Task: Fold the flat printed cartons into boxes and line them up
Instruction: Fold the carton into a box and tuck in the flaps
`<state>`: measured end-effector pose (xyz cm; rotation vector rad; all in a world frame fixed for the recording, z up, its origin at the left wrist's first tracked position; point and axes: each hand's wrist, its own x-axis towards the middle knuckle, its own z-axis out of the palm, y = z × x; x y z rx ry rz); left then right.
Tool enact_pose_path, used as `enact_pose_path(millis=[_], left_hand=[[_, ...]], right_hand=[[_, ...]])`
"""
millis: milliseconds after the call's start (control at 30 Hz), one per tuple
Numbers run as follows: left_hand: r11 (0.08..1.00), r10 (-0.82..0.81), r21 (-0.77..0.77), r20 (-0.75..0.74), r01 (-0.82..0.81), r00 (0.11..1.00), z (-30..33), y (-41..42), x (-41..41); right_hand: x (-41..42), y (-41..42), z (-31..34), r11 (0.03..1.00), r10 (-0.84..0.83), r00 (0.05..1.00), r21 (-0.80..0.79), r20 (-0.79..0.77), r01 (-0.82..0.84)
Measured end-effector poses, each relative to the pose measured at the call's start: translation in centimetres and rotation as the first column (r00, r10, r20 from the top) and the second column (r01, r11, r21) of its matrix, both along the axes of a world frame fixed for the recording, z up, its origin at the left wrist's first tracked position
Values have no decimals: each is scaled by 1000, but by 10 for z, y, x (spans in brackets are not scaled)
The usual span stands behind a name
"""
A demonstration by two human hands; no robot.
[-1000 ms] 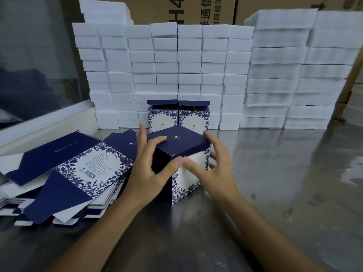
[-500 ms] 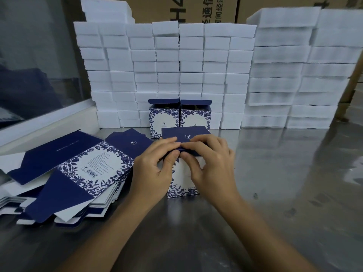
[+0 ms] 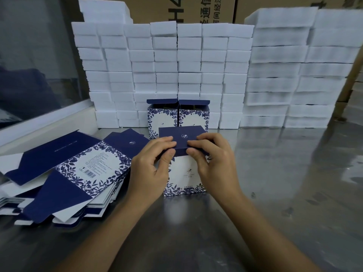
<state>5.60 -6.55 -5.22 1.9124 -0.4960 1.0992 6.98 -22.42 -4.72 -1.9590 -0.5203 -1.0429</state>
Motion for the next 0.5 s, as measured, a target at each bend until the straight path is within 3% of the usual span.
enact_pose_path(millis=[300, 500], left_hand=[[996, -27, -83, -39, 24, 999, -3, 15, 7], [998, -22, -67, -54, 18, 998, -2, 14, 5]], right_hand=[[7, -9, -2, 979, 125, 980, 178, -153, -97], [8, -7, -6, 970, 128, 984, 222, -122, -99]])
